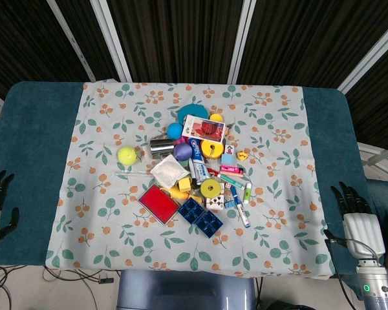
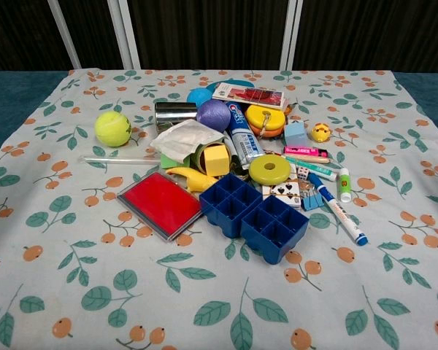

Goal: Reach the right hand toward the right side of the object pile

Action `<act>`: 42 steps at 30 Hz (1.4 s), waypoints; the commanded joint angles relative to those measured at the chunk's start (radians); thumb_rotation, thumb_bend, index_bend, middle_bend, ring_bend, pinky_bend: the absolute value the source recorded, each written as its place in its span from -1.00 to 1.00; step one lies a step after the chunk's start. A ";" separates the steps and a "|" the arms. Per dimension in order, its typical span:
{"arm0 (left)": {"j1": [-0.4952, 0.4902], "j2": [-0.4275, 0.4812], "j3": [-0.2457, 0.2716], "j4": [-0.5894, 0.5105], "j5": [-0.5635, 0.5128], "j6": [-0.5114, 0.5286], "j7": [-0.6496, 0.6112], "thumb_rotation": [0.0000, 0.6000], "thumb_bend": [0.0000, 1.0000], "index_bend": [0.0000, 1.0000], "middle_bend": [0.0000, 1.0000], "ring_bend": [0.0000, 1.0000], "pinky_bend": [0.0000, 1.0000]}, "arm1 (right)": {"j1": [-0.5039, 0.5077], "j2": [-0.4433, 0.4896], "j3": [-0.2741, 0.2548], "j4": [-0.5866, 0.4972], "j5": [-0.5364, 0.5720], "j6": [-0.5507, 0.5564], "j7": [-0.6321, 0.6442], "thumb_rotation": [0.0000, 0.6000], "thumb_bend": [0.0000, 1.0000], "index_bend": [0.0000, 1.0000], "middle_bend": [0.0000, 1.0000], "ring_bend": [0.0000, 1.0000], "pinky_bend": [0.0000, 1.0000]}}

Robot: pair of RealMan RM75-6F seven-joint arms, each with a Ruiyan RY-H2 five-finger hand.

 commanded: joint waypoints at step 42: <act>0.000 0.000 0.001 -0.004 0.000 -0.001 0.002 1.00 0.03 -0.96 -1.00 -1.00 -0.93 | 0.145 0.122 0.059 -0.070 0.062 -0.293 0.177 1.00 -0.78 -0.85 -0.91 -0.83 -0.63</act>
